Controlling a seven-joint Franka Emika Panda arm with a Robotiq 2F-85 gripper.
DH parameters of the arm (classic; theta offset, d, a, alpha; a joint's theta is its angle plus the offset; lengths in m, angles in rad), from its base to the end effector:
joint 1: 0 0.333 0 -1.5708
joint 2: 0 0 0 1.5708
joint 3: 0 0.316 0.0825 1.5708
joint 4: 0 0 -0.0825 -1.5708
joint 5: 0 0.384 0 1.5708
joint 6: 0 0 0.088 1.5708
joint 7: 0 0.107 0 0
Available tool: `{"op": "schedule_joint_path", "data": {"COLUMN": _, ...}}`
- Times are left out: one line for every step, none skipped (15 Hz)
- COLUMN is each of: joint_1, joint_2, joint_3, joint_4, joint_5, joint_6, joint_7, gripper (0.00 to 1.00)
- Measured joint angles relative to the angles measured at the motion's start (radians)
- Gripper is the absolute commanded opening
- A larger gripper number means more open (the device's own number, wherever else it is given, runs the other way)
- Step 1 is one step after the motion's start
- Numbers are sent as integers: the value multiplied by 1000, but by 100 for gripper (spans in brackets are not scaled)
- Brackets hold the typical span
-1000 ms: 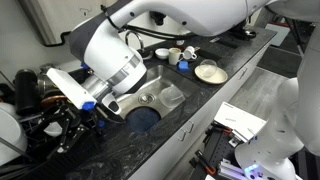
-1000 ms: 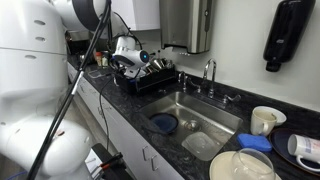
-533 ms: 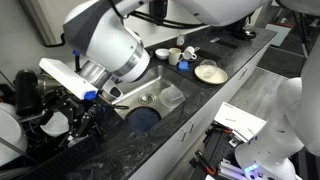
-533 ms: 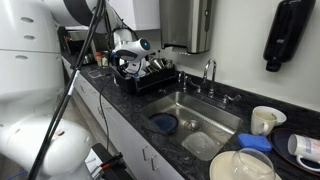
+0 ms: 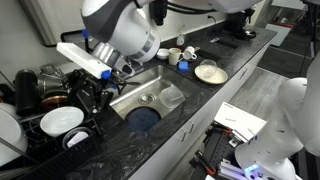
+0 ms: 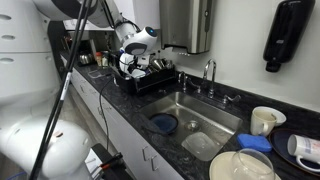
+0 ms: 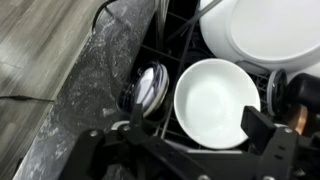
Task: Remove the fork and straw from the sink
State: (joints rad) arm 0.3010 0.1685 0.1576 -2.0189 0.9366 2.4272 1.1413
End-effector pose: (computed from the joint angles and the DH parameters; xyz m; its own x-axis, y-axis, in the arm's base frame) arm 0.5443 0.2686 0.3954 0.2595 -0.7371 -0.6240 -0.9592 -0.1218 -0.2550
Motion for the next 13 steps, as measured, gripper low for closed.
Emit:
{"op": "schedule_joint_path", "data": {"joint_1": -12, "joint_2": -28, "joint_3": -13, "joint_4": -17, "joint_5": -57, "joint_6": -6, "joint_7": 30, "gripper": 100}}
{"op": "schedule_joint_path", "data": {"joint_1": -25, "joint_2": -55, "joint_3": -24, "joint_4": -33, "joint_5": -118, "joint_6": -16, "joint_7": 63, "gripper": 100}}
{"op": "schedule_joint_path", "data": {"joint_1": -39, "joint_2": -84, "joint_3": -36, "joint_4": -51, "joint_5": -186, "joint_6": -30, "joint_7": 101, "gripper": 100}}
{"op": "schedule_joint_path", "data": {"joint_1": -54, "joint_2": -112, "joint_3": -45, "joint_4": -68, "joint_5": -258, "joint_6": -43, "joint_7": 141, "gripper": 100}}
{"op": "schedule_joint_path", "data": {"joint_1": -69, "joint_2": -136, "joint_3": -52, "joint_4": -85, "joint_5": -327, "joint_6": -50, "joint_7": 179, "gripper": 100}}
{"op": "schedule_joint_path", "data": {"joint_1": -83, "joint_2": -158, "joint_3": -57, "joint_4": -101, "joint_5": -393, "joint_6": -56, "joint_7": 216, "gripper": 100}}
{"op": "schedule_joint_path", "data": {"joint_1": -97, "joint_2": -177, "joint_3": -60, "joint_4": -115, "joint_5": -456, "joint_6": -60, "joint_7": 252, "gripper": 100}}
{"op": "schedule_joint_path", "data": {"joint_1": -111, "joint_2": -193, "joint_3": -61, "joint_4": -128, "joint_5": -518, "joint_6": -67, "joint_7": 287, "gripper": 100}}
{"op": "schedule_joint_path", "data": {"joint_1": -124, "joint_2": -206, "joint_3": -62, "joint_4": -139, "joint_5": -575, "joint_6": -77, "joint_7": 322, "gripper": 100}}
{"op": "schedule_joint_path", "data": {"joint_1": -135, "joint_2": -217, "joint_3": -63, "joint_4": -148, "joint_5": -626, "joint_6": -88, "joint_7": 353, "gripper": 100}}
{"op": "schedule_joint_path", "data": {"joint_1": -146, "joint_2": -223, "joint_3": -63, "joint_4": -155, "joint_5": -669, "joint_6": -105, "joint_7": 379, "gripper": 100}}
{"op": "schedule_joint_path", "data": {"joint_1": -157, "joint_2": -229, "joint_3": -64, "joint_4": -159, "joint_5": -708, "joint_6": -125, "joint_7": 401, "gripper": 100}}
{"op": "schedule_joint_path", "data": {"joint_1": -168, "joint_2": -232, "joint_3": -66, "joint_4": -161, "joint_5": -740, "joint_6": -143, "joint_7": 420, "gripper": 100}}
